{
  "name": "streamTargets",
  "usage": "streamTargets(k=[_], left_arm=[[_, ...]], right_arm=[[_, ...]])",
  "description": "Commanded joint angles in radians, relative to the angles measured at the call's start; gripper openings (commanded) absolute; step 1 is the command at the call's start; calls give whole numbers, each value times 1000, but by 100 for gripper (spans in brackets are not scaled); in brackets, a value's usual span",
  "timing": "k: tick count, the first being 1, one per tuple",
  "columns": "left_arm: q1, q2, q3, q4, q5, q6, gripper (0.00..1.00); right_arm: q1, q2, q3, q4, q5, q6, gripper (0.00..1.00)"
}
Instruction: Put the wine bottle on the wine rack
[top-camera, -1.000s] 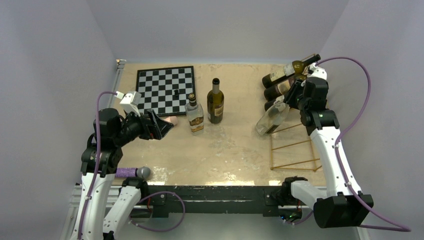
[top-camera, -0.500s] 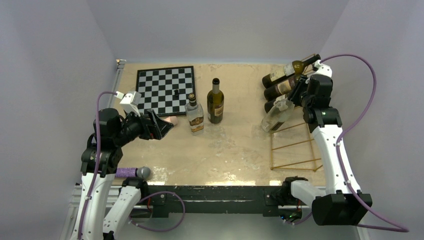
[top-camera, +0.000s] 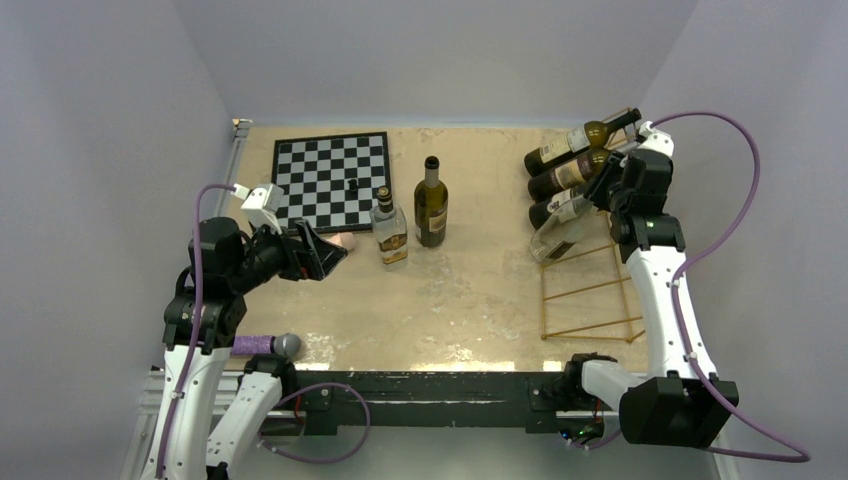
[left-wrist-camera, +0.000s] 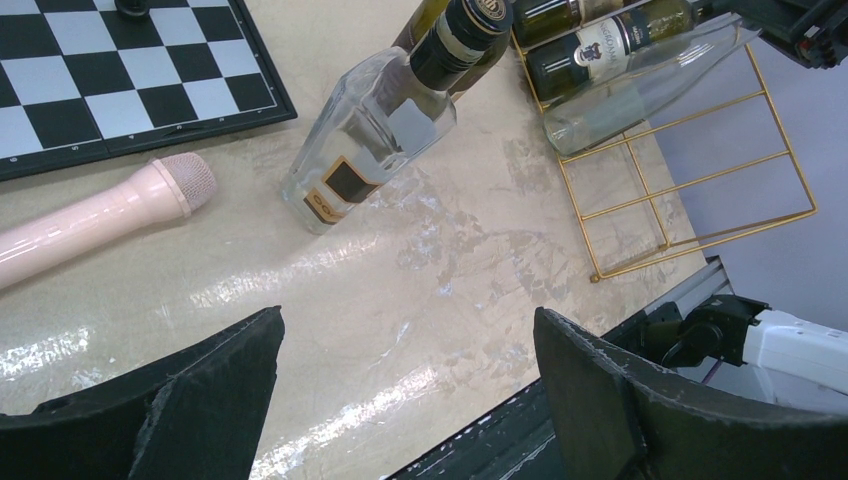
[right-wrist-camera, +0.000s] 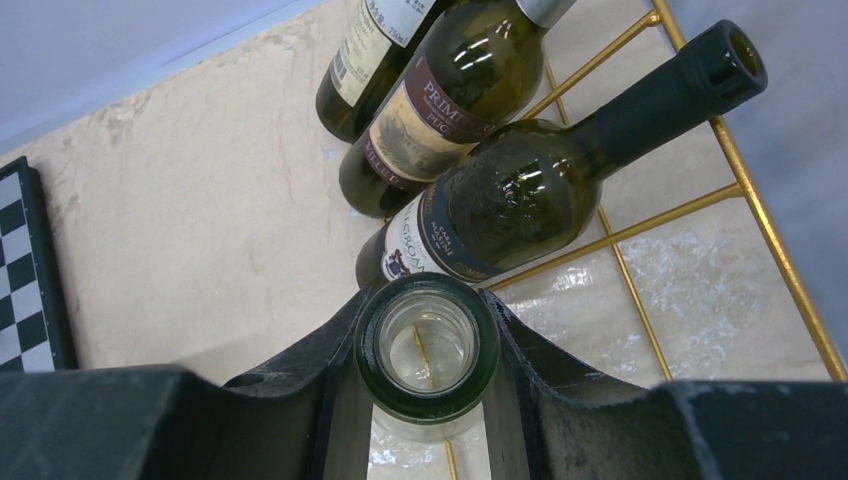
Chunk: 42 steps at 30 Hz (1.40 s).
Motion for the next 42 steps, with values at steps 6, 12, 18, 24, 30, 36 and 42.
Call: streamTargets(k=[6,12,18,24,30,36,42], left_arm=[[5,-3,-5,26,9,2,98],[5,-2,-2,25,6,6,99],[5,9,7,25,7,6,99],[5,-5,-18,39,4,-1,98],[5,-2,-22,38,2,0,99],[5,-7,-22,48,7,-1,99],[5,-1,-25,45,7,-1,99]], right_arm=[[-36,-9,-34,184,-8,73,0],[-49,-21,-82,187,18,95,26],[-50,-40,-143,178,94,128,45],[-51,-64,-182,144,153,173,48],[-52,-52,-171,61,199,214,54],[-53,-57,-164,16,235,216,67],[-53,-91,-179,9,238,205,79]])
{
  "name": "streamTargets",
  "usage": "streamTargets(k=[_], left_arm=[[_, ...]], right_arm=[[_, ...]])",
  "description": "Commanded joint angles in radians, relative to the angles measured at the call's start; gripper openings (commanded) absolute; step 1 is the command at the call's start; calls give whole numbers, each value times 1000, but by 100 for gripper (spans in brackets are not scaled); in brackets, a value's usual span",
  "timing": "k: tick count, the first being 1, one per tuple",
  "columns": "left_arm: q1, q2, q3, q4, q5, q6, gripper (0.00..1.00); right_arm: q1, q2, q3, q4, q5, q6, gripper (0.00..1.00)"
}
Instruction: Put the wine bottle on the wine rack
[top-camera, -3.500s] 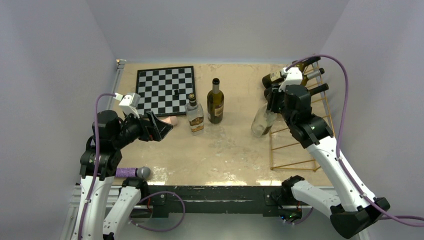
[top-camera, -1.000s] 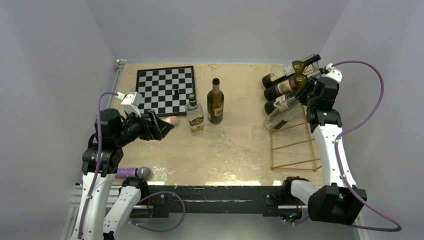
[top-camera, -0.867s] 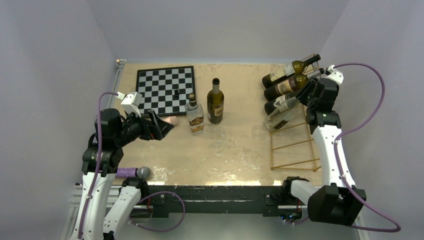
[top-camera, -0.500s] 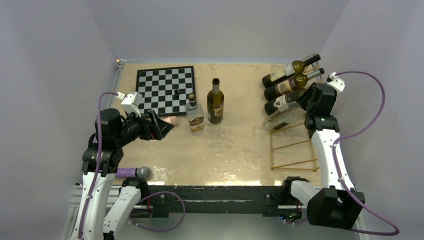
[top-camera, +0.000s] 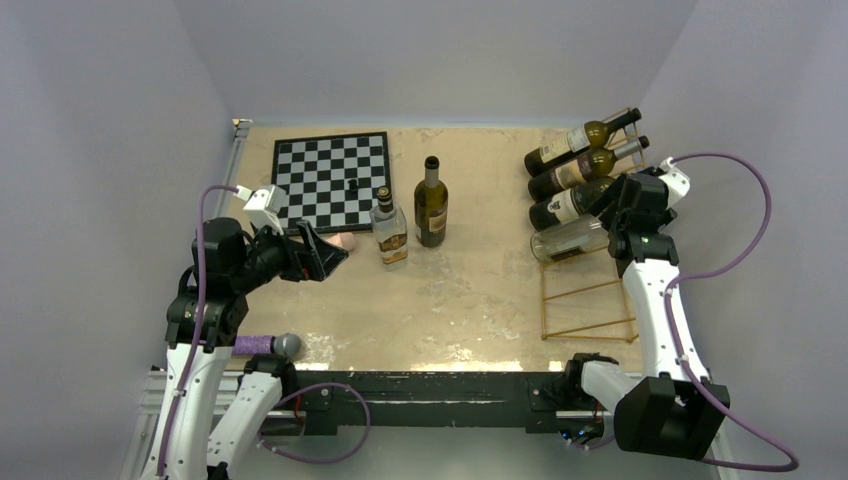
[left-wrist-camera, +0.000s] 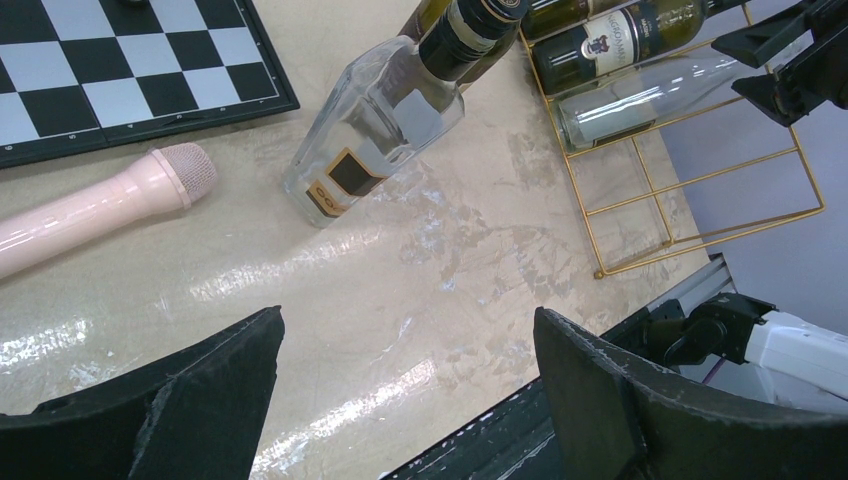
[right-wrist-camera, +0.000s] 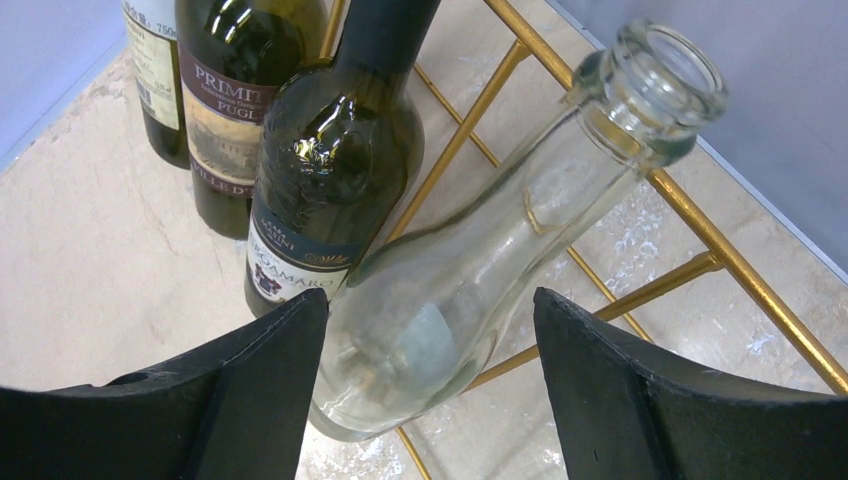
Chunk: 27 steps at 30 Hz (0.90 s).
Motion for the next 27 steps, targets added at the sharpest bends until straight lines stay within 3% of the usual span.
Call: streamTargets(k=[1,12,23,25,27], left_arm=[[5,-2,-6,44,9,-1,99],[5,-13,-6,43,18,-3,98],[5,-45,11,28,34,-12,99],[5,-49,16,22,37,-11,99],[5,-50,20,21,39,-9,99]], right_arm=[[3,-52,2,-8,20,6,80],[3,-139,95,-176,-27,-67,91],[22,-224,184,-12,-740,-111,95],[60,-223,185,45,-836,-128,94],[180,-216,194,82,-857,-185,94]])
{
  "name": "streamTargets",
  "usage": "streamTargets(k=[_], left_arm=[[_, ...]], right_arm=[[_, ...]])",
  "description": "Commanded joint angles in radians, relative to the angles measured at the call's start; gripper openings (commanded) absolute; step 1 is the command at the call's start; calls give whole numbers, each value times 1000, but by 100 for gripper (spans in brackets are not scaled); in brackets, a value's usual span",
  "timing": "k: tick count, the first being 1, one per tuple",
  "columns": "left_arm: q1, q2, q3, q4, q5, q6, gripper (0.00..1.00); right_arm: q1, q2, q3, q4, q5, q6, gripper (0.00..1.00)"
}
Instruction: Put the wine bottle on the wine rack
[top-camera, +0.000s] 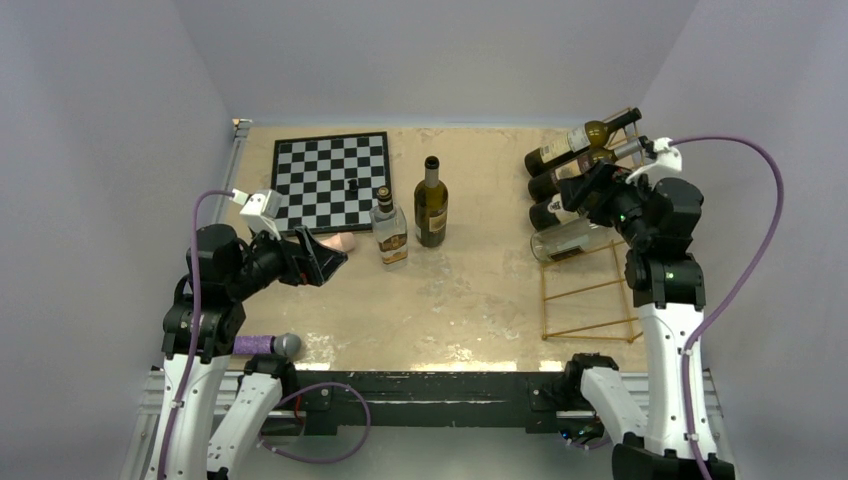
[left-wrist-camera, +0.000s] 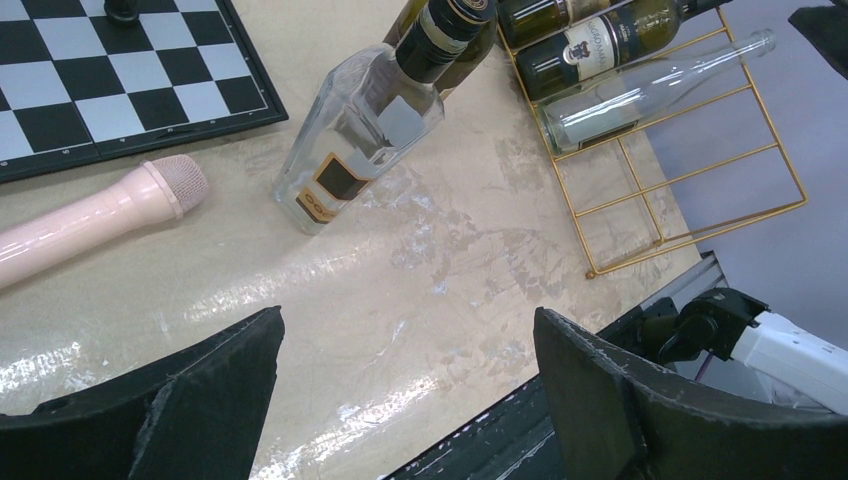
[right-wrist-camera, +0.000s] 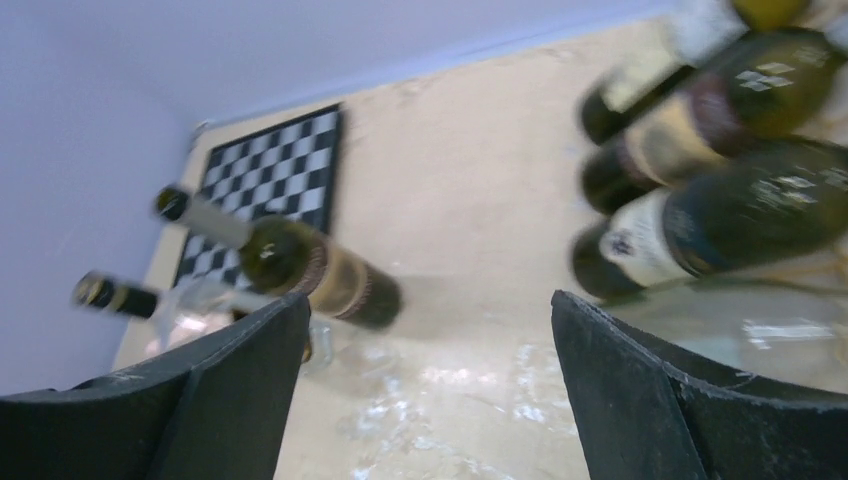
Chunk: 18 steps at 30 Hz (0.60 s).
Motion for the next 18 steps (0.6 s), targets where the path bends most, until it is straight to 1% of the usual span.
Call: streamTargets(k=[1,3,5,6,8,11,12,14,16,18], left_arm=[[5,-7,22,21,24,-9,99],[5,-1,26,20,24,-11,99],[5,4,32,20,23,-14,99],[5,4,35,19,20,-15,99],[5,1,38,19,14,-16,99],[5,3,45,13,4,-15,99],[5,7,49,10,4,-13,99],[5,14,55,6,3,-12,99],[5,21,59,5,2,-12,99],[5,24,59,10,2,-11,99]], right_arm=[[207,12,48,129,-209,-136,94],[341,46,68,143,-133,-238,94],[439,95,85,176,-100,-272,94],[477,125,94,198,-86,-282,94],[550,166,97,251,9,-291,94],[619,237,113,319,151,-294,94],[630,267,123,335,169,-295,92],[653,329,161,343,222,-290,82],[670,392,213,318,235,-304,76],[688,442,239,323,253,-321,73]])
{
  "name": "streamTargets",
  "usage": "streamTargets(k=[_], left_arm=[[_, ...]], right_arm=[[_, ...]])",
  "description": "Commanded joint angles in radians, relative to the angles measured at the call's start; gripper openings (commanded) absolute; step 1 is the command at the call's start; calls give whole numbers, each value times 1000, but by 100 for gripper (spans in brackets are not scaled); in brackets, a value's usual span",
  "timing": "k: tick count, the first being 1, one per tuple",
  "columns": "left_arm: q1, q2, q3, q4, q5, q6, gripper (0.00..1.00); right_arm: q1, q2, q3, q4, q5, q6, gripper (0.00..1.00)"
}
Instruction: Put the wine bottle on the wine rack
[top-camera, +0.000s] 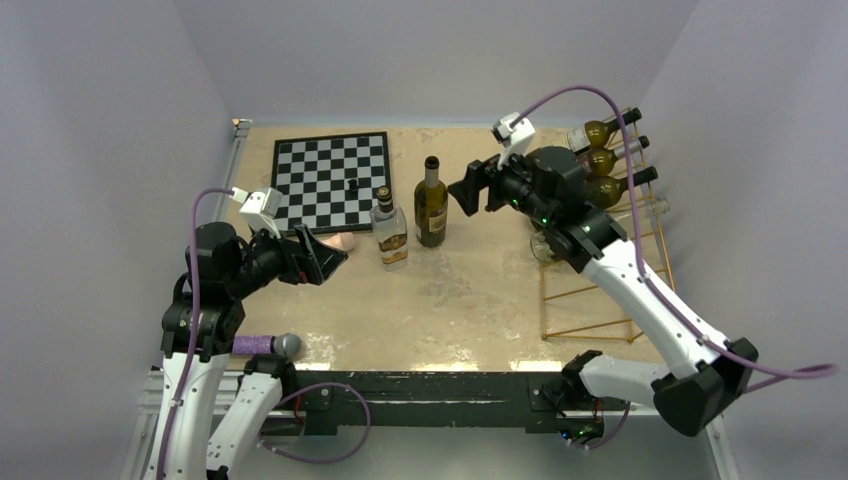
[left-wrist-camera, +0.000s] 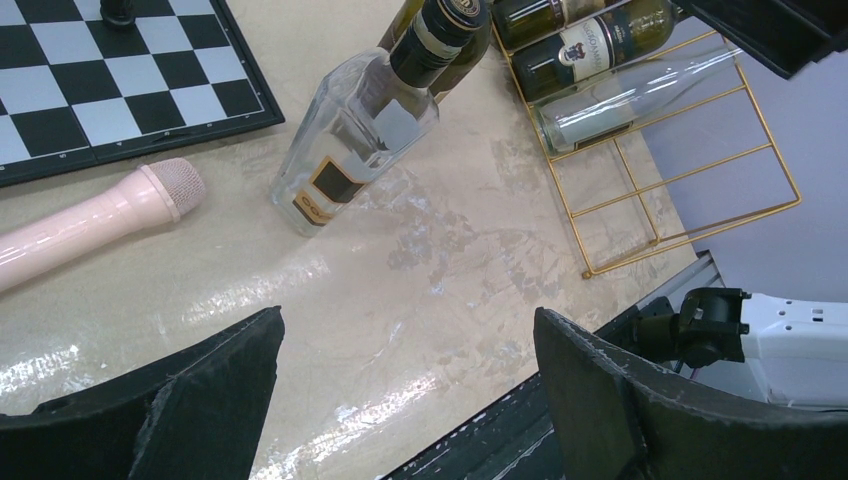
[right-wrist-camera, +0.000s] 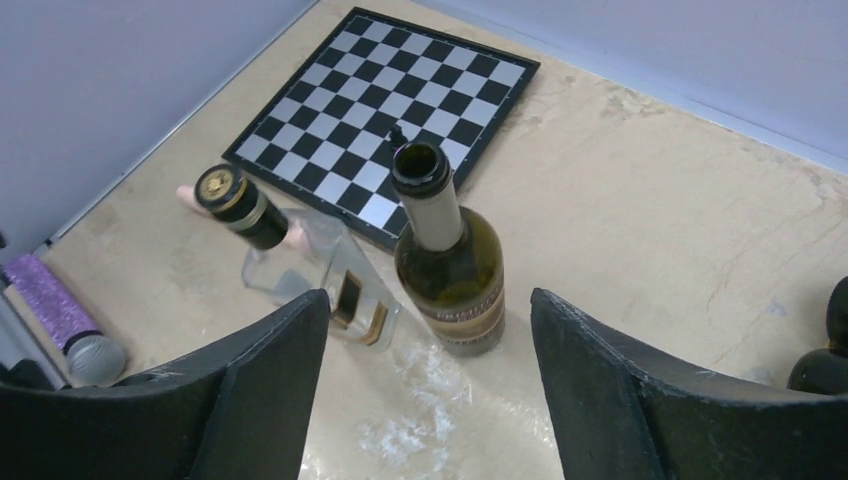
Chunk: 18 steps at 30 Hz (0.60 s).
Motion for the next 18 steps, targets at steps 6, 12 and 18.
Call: streamTargets(k=[6,12,18], left_arm=[[5,18,40,17,-2,-7,99],[5,13,34,11,-4,0,99],[5,4,25,6,-5,3,99]], right_arm=[[59,176,144,53,109,-64,68],[89,240,150,71,118,-83,67],[100,313,178,91,166,-85,58]])
